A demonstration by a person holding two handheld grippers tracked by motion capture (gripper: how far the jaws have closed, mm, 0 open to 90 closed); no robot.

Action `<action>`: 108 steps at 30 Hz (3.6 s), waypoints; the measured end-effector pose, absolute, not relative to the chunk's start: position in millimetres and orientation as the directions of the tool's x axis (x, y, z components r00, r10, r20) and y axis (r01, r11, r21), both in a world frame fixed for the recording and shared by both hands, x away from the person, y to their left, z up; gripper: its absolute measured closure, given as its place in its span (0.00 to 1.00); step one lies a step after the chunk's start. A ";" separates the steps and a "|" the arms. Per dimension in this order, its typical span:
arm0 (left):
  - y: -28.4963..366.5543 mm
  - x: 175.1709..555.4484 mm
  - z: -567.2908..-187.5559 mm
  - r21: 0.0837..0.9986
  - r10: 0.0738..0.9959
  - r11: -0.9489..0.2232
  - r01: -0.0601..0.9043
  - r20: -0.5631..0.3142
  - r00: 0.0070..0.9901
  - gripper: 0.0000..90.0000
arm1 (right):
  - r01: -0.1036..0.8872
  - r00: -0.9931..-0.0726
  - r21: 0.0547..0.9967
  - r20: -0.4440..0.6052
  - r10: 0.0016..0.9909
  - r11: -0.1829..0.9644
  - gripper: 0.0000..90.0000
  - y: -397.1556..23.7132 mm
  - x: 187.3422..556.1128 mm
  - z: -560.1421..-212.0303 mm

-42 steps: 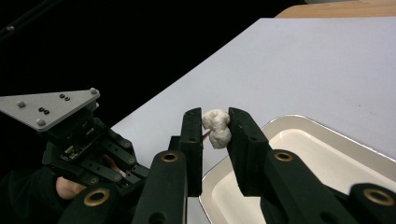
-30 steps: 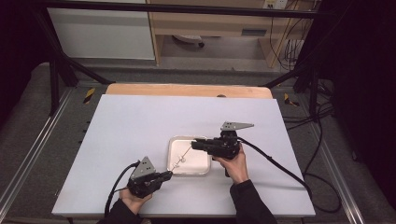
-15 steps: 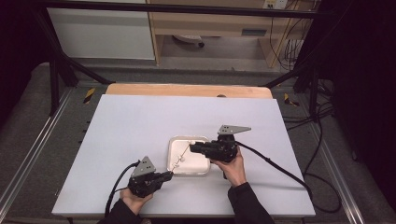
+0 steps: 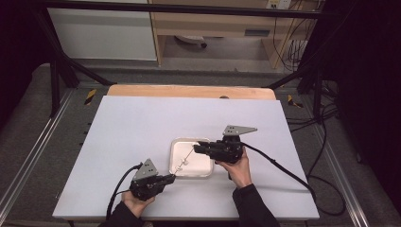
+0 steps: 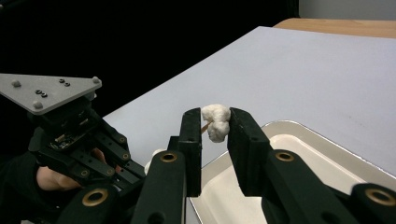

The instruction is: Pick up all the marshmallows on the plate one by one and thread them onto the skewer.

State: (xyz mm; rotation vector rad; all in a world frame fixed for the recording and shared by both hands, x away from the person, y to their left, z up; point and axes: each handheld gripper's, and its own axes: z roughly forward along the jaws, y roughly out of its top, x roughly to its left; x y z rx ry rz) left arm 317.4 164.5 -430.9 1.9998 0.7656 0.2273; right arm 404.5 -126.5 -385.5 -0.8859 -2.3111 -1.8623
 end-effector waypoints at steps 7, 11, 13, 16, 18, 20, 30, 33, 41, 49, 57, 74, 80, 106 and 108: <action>164.2 317.9 -431.6 0.827 0.609 -0.359 0.433 -0.144 0.780 0.98 | 0.453 -0.831 0.886 0.381 0.405 0.096 0.86 -128.3 404.1 -382.4; 164.9 319.9 -432.5 0.814 0.617 -0.363 0.453 -0.155 0.772 0.98 | 0.450 -0.832 0.889 0.381 0.404 0.087 0.95 -129.1 402.9 -380.5; 163.9 318.9 -432.2 0.824 0.604 -0.356 0.440 -0.156 0.782 0.98 | 0.453 -0.833 0.887 0.386 0.396 0.090 0.98 -129.0 402.4 -380.1; 162.6 318.4 -432.3 0.821 0.611 -0.361 0.443 -0.150 0.777 0.98 | 0.457 -0.829 0.883 0.378 0.411 0.110 0.98 -129.3 402.7 -381.7; 163.8 319.1 -432.8 0.820 0.612 -0.360 0.444 -0.152 0.776 0.98 | 0.456 -0.828 0.884 0.378 0.414 0.106 0.96 -130.2 402.7 -381.4; 165.2 319.3 -432.1 0.823 0.613 -0.356 0.442 -0.151 0.775 0.98 | 0.450 -0.829 0.888 0.373 0.417 0.100 0.92 -132.1 402.2 -379.8; 166.2 317.3 -430.3 0.837 0.612 -0.346 0.423 -0.140 0.778 0.98 | 0.467 -0.767 0.884 0.405 0.497 0.000 0.51 -147.5 410.3 -375.2; 166.3 316.1 -429.3 0.843 0.609 -0.341 0.415 -0.138 0.781 0.98 | 0.494 -0.753 0.869 0.443 0.486 -0.027 0.48 -146.0 414.1 -376.5; 164.4 315.1 -429.6 0.846 0.594 -0.346 0.406 -0.138 0.793 0.98 | 0.580 -0.740 0.815 0.536 0.407 -0.019 0.63 -137.7 416.0 -386.4; 161.6 316.8 -432.1 0.821 0.597 -0.372 0.433 -0.146 0.789 0.98 | 0.581 -0.749 0.814 0.535 0.390 -0.001 0.91 -135.0 411.9 -388.6; 158.0 317.8 -432.8 0.785 0.611 -0.384 0.487 -0.179 0.771 0.99 | 0.531 -0.770 0.846 0.454 0.448 0.055 0.95 -129.8 406.5 -389.2; 149.8 320.3 -433.5 0.721 0.607 -0.345 0.601 -0.317 0.729 0.99 | 0.426 -0.795 0.891 0.284 0.536 0.159 0.95 -122.3 400.2 -396.7; 147.5 320.7 -436.0 0.711 0.597 -0.346 0.612 -0.336 0.729 0.99 | 0.398 -0.800 0.896 0.235 0.553 0.195 0.95 -121.5 397.1 -399.4; 148.8 320.9 -434.4 0.706 0.634 -0.356 0.612 -0.299 0.713 0.99 | 0.377 -0.818 0.910 0.241 0.522 0.170 0.90 -123.4 394.0 -395.0; 149.2 320.9 -434.3 0.705 0.637 -0.358 0.612 -0.296 0.712 0.99 | 0.374 -0.818 0.913 0.242 0.521 0.164 0.91 -123.5 393.5 -394.5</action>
